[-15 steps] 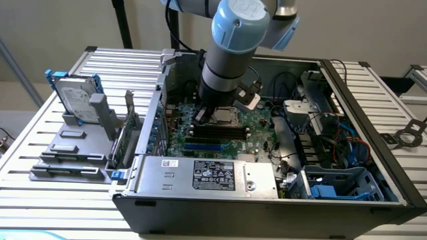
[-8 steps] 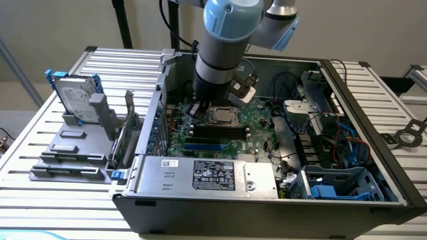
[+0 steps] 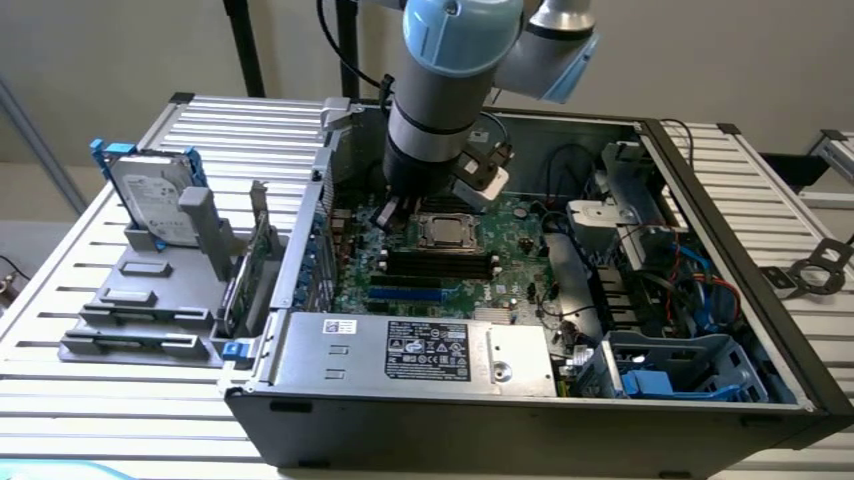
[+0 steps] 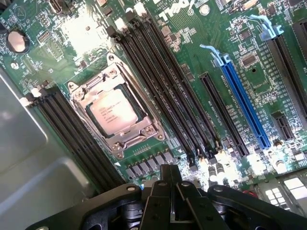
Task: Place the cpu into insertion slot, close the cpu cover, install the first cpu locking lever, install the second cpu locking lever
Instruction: 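Install the second cpu locking lever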
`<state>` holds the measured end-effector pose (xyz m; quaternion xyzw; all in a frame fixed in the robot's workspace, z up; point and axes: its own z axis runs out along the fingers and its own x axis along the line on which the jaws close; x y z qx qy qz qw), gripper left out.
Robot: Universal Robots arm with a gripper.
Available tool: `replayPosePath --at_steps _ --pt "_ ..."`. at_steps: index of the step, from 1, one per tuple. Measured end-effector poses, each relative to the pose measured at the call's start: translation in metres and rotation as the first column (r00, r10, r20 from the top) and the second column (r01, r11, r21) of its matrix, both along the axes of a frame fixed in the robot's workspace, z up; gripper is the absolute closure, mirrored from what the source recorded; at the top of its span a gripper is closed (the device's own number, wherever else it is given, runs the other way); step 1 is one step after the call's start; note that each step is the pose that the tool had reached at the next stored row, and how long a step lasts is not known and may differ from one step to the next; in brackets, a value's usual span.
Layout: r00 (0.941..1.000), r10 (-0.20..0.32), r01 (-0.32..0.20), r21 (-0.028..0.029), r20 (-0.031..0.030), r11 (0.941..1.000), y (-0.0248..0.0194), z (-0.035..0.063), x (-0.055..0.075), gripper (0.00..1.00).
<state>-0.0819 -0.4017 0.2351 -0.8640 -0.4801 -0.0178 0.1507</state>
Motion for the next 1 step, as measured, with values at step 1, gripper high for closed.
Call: replayPosePath --at_steps 1 --pt "1.0 0.0 0.0 0.0 0.0 1.0 0.0 0.0001 0.0 0.89"
